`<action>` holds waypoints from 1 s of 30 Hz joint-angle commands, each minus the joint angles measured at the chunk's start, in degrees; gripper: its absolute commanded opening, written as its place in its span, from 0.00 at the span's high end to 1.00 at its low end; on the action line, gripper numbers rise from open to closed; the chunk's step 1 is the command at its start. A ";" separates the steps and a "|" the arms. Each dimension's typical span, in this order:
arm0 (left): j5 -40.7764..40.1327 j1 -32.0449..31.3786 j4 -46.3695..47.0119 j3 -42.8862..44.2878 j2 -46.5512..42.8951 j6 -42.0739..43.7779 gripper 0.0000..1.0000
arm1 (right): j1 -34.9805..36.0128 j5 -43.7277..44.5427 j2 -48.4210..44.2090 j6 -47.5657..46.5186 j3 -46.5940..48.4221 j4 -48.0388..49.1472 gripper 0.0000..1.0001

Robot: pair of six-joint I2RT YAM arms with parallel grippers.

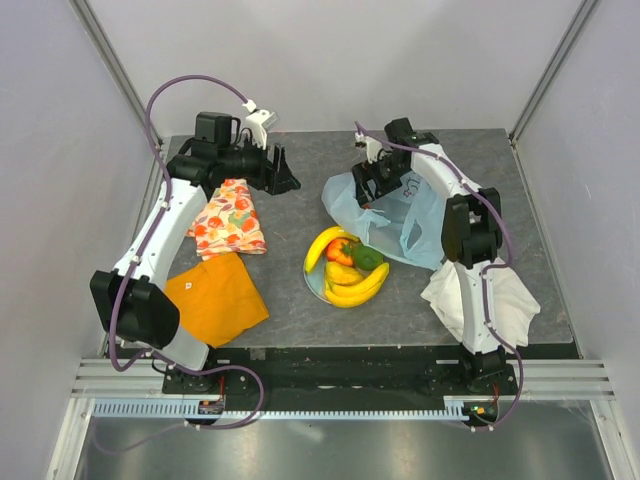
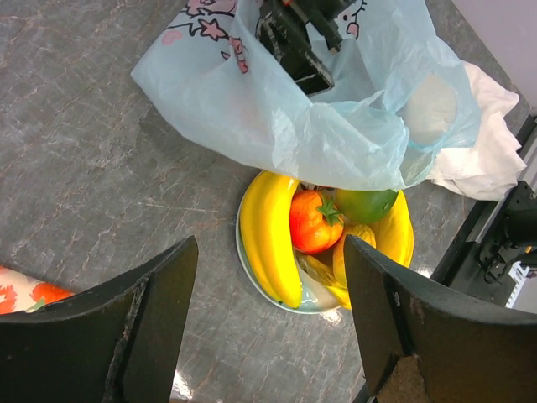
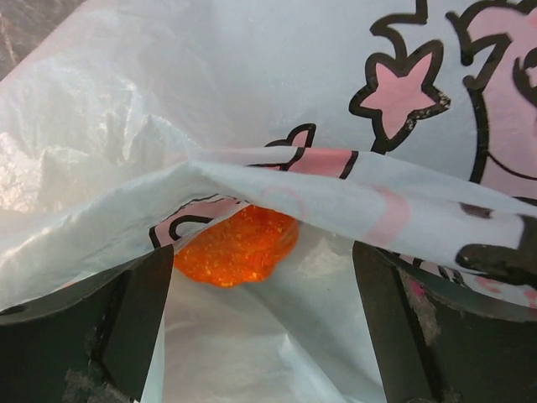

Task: Take the fake fruits out of the plastic bag
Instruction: Adjust the plastic bag at the center of the board.

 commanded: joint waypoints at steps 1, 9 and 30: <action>-1.00 -0.41 0.35 2.37 0.46 2.00 0.23 | 1.87 -2.48 2.86 1.33 1.72 -0.60 0.04; -1.61 -0.68 0.00 2.99 0.55 2.53 0.23 | 1.87 -6.52 5.15 -1.30 1.98 -1.91 0.07; -0.91 -2.61 0.96 7.55 5.55 2.36 0.23 | -2.35 9.48 -15.74 -8.59 -5.75 6.00 1.00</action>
